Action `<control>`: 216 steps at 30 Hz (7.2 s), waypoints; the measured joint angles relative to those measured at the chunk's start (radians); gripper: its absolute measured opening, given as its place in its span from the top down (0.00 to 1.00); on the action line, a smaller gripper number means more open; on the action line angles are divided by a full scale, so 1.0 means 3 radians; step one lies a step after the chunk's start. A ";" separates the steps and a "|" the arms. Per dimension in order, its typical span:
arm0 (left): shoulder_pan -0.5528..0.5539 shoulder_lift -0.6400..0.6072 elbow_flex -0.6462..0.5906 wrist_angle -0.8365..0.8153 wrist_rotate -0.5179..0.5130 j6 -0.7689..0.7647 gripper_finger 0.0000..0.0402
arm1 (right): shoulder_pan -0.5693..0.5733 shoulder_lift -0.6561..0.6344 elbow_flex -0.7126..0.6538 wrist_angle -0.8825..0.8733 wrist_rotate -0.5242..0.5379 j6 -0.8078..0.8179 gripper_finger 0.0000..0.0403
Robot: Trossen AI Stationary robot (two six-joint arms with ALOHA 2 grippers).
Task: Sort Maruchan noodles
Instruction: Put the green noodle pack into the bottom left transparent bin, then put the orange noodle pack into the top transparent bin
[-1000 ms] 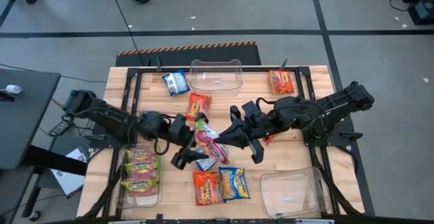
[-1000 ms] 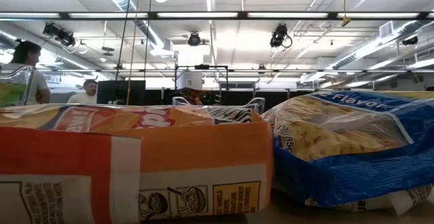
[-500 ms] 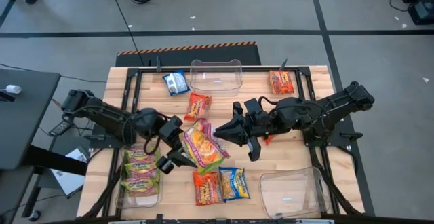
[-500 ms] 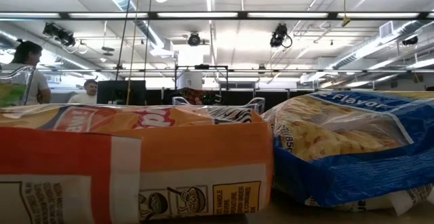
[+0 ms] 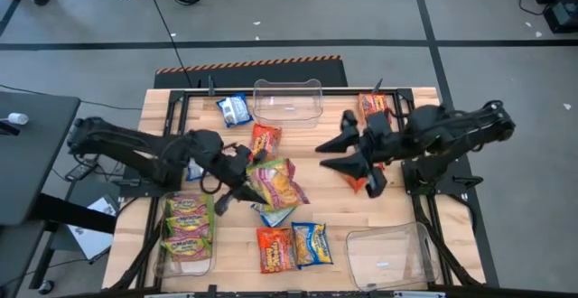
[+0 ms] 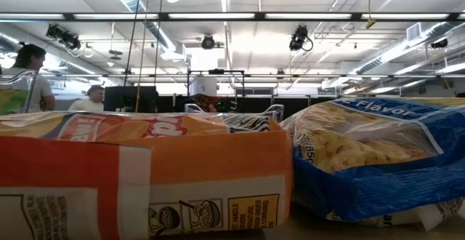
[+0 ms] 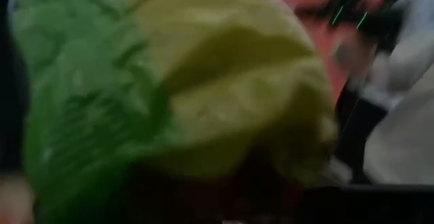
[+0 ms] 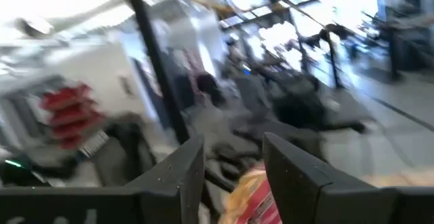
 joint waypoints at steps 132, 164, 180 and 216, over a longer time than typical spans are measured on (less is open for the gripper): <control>0.1736 0.1087 -0.2361 0.1134 -0.1433 -0.3083 0.70 | -0.0180 0.0187 -0.0547 -0.2523 -0.0015 0.1227 0.45; 0.1655 0.0932 0.0868 -0.2504 -0.2141 -0.0920 1.00 | 0.0769 -0.0007 -0.0542 -0.2545 0.0939 0.1922 0.50; 0.2473 0.2018 0.1087 -0.2802 -0.1889 0.0763 0.99 | 0.0244 -0.0008 -0.0542 -0.2664 0.1007 0.1800 0.50; -0.0360 0.0883 0.1117 -0.3351 -0.1422 -0.2805 0.48 | 0.0368 -0.0012 -0.0539 -0.2642 0.0777 0.1071 0.52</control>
